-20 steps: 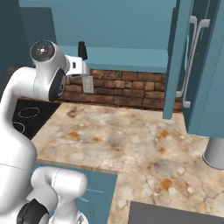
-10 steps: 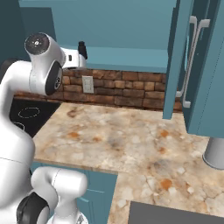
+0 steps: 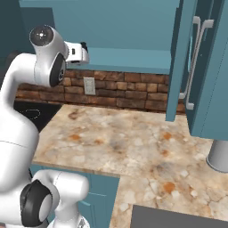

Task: Retrieve the shaker from the cabinet and place it next the steak on a plate on the dining table.

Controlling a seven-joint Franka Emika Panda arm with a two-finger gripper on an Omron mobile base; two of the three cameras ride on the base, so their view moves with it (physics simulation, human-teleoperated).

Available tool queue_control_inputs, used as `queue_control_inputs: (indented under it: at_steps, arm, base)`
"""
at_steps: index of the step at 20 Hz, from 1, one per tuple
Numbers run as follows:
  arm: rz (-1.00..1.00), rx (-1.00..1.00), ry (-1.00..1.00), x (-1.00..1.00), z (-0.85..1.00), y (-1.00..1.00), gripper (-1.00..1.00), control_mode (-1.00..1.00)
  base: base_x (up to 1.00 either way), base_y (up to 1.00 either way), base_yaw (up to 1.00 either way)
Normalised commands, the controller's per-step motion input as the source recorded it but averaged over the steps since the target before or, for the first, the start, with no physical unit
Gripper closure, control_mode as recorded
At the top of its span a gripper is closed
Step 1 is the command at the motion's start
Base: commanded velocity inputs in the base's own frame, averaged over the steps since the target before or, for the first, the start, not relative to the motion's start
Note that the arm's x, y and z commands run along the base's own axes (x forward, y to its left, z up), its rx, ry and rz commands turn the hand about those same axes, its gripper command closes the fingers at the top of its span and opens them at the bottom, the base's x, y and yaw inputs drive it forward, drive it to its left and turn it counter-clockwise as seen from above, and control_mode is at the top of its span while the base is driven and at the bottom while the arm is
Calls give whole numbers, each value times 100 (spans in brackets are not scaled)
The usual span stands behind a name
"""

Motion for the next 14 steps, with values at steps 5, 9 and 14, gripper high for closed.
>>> queue_control_inputs:
  at_steps: [5, 9, 14]
  arm:
    - [0, 0, -5, 36, 0, 2, -100, -100]
    - [0, 0, -6, 47, 0, 8, -100, -100]
    - [0, 0, -5, 42, 0, 4, -100, -100]
  base:
    - [0, 0, 0]
    - [0, 0, 0]
    - [0, 0, 0]
